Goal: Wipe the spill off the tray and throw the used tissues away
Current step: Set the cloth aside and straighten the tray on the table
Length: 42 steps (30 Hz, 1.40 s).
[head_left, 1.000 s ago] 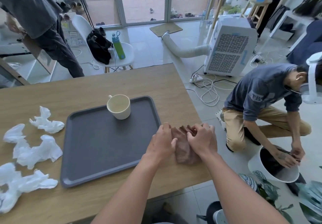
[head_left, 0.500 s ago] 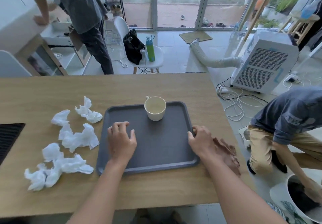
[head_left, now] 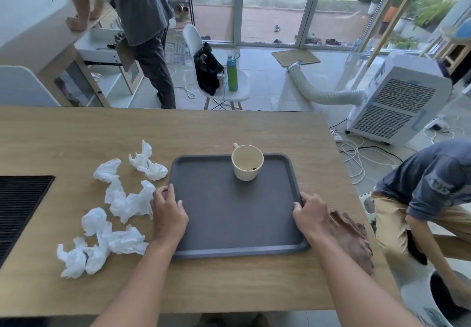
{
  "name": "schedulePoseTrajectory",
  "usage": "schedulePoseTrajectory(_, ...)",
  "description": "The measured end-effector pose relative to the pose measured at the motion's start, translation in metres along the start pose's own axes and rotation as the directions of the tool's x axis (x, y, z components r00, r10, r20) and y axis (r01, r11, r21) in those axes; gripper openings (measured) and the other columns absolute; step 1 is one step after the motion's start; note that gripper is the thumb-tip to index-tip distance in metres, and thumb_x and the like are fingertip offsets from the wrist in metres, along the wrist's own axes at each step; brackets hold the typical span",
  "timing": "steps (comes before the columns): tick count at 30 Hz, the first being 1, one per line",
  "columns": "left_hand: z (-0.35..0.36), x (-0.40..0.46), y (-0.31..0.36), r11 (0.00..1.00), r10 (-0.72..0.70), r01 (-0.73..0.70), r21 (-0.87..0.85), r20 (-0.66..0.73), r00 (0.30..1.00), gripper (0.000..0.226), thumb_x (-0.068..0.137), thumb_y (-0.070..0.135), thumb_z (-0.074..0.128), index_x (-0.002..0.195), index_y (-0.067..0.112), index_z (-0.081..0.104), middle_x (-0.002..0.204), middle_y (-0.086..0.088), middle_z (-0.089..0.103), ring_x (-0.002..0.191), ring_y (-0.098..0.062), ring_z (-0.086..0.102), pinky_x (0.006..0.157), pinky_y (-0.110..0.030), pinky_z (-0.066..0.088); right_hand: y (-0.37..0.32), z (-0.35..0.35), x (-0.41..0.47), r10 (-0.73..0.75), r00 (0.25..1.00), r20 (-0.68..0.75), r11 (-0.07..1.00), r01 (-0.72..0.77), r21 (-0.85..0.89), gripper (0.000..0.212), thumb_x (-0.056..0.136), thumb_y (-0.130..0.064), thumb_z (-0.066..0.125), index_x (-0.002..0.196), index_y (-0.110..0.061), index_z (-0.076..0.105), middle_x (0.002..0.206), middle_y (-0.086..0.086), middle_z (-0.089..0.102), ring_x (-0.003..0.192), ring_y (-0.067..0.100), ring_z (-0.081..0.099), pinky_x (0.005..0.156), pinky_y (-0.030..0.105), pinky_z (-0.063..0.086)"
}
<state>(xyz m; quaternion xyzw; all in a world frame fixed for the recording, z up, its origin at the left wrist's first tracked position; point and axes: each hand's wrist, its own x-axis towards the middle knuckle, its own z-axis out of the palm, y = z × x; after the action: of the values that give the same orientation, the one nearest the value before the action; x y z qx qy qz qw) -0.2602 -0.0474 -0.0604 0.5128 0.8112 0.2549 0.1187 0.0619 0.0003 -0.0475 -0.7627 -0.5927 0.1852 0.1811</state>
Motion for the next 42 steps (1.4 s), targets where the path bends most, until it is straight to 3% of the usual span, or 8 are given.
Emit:
schedulePoseTrajectory(5, 0.0, 0.011, -0.001, 1.0, 0.016, -0.016, -0.005, 0.008, 1.0, 0.05, 0.086, 0.001, 0.059, 0.133, -0.004, 0.045, 0.127, -0.023, 0.042, 0.116, -0.038, 0.042, 0.096, -0.042, 0.041, -0.002, 0.005, -0.003, 0.026, 0.999, -0.031, 0.999, -0.025, 0.022, 0.008, 0.085, -0.013, 0.06, 0.082, -0.008, 0.065, 0.082, 0.006, 0.053, 0.078, 0.028, 0.056, 0.066, 0.028, 0.037)
schedulePoseTrajectory(12, 0.003, 0.015, -0.002, 0.999, 0.019, -0.019, -0.026, -0.003, 1.0, 0.049, 0.085, 0.0, 0.059, 0.133, -0.005, 0.047, 0.127, -0.023, 0.043, 0.115, -0.039, 0.043, 0.096, -0.042, 0.041, -0.004, 0.007, -0.002, 0.043, 0.997, -0.067, 0.999, -0.042, 0.023, 0.01, 0.085, -0.013, 0.058, 0.081, -0.006, 0.064, 0.081, 0.007, 0.053, 0.072, 0.025, 0.048, 0.064, 0.029, 0.036)
schedulePoseTrajectory(21, 0.01, 0.04, 0.007, 0.999, 0.008, -0.008, -0.049, 0.015, 1.0, 0.05, 0.083, -0.002, 0.06, 0.13, -0.008, 0.047, 0.126, -0.026, 0.042, 0.114, -0.041, 0.042, 0.099, -0.044, 0.038, -0.014, 0.006, 0.022, 0.069, 0.997, -0.04, 0.997, -0.068, 0.038, 0.01, 0.085, -0.011, 0.058, 0.081, -0.006, 0.066, 0.082, 0.008, 0.052, 0.084, 0.034, 0.057, 0.066, 0.03, 0.039)
schedulePoseTrajectory(26, 0.012, 0.064, 0.017, 1.0, 0.008, -0.009, 0.028, 0.015, 1.0, 0.045, 0.082, 0.002, 0.063, 0.125, -0.004, 0.052, 0.124, -0.022, 0.045, 0.109, -0.039, 0.05, 0.085, -0.045, 0.045, -0.022, 0.007, 0.045, 0.064, 0.997, -0.031, 0.997, -0.063, 0.037, 0.011, 0.086, -0.01, 0.058, 0.083, -0.005, 0.067, 0.082, 0.006, 0.049, 0.087, 0.035, 0.056, 0.069, 0.031, 0.039)
schedulePoseTrajectory(34, 0.027, 0.107, 0.025, 1.0, 0.007, -0.007, -0.021, 0.016, 1.0, 0.042, 0.082, -0.001, 0.06, 0.124, -0.004, 0.052, 0.124, -0.023, 0.043, 0.108, -0.041, 0.043, 0.093, -0.043, 0.039, -0.035, 0.013, 0.087, 0.051, 0.998, -0.038, 0.998, -0.05, 0.025, 0.013, 0.087, -0.012, 0.058, 0.085, -0.003, 0.068, 0.086, 0.01, 0.054, 0.086, 0.034, 0.057, 0.073, 0.034, 0.046)
schedulePoseTrajectory(42, 0.033, 0.128, 0.03, 0.999, 0.016, -0.015, -0.036, 0.018, 1.0, 0.047, 0.083, -0.002, 0.06, 0.128, -0.006, 0.049, 0.126, -0.025, 0.042, 0.11, -0.041, 0.043, 0.096, -0.042, 0.038, -0.042, 0.017, 0.109, 0.05, 0.998, -0.047, 0.999, -0.049, 0.024, 0.013, 0.087, -0.012, 0.06, 0.087, -0.004, 0.07, 0.09, 0.014, 0.06, 0.085, 0.034, 0.057, 0.071, 0.032, 0.043)
